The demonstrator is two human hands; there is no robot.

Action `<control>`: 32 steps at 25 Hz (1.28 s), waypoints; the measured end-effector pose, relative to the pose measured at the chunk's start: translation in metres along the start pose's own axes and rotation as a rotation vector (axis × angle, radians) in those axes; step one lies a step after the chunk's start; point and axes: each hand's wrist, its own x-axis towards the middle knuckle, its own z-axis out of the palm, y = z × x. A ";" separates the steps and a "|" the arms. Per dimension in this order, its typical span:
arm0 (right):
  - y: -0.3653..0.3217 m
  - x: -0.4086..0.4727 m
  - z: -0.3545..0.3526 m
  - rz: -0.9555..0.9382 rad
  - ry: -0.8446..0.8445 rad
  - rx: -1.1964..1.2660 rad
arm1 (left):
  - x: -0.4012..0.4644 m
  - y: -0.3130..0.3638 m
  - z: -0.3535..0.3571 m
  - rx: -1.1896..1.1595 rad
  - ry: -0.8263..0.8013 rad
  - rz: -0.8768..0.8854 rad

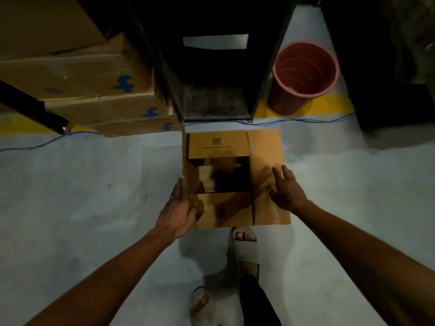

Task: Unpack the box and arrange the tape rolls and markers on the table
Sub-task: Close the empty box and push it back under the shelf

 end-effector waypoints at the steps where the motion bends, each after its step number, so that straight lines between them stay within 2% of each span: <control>1: 0.007 -0.003 0.003 0.023 -0.004 0.008 | 0.003 0.007 0.005 0.003 -0.008 0.016; 7: 0.046 -0.007 0.028 0.123 -0.113 0.144 | 0.027 0.033 0.051 -0.004 -0.079 0.028; 12: 0.057 -0.001 0.048 0.061 -0.198 0.272 | 0.053 0.034 0.081 -0.018 -0.213 -0.031; 17: 0.042 -0.008 0.047 -0.027 -0.015 0.282 | 0.065 0.024 0.072 -0.001 -0.275 -0.012; 20: 0.031 -0.021 0.044 -0.055 0.057 0.277 | 0.061 0.022 0.062 -0.011 -0.246 0.010; 24: 0.000 -0.048 0.032 -0.142 0.221 0.473 | 0.044 0.025 0.062 -0.005 -0.183 -0.018; 26: -0.020 -0.059 0.029 -0.216 0.238 0.523 | 0.034 0.020 0.065 -0.006 -0.170 -0.015; 29: -0.045 -0.063 0.041 -0.325 0.158 0.397 | 0.028 0.005 0.073 0.018 -0.155 -0.004; 32: -0.060 -0.050 0.075 -0.403 0.045 0.224 | 0.025 -0.009 0.079 0.079 -0.133 -0.065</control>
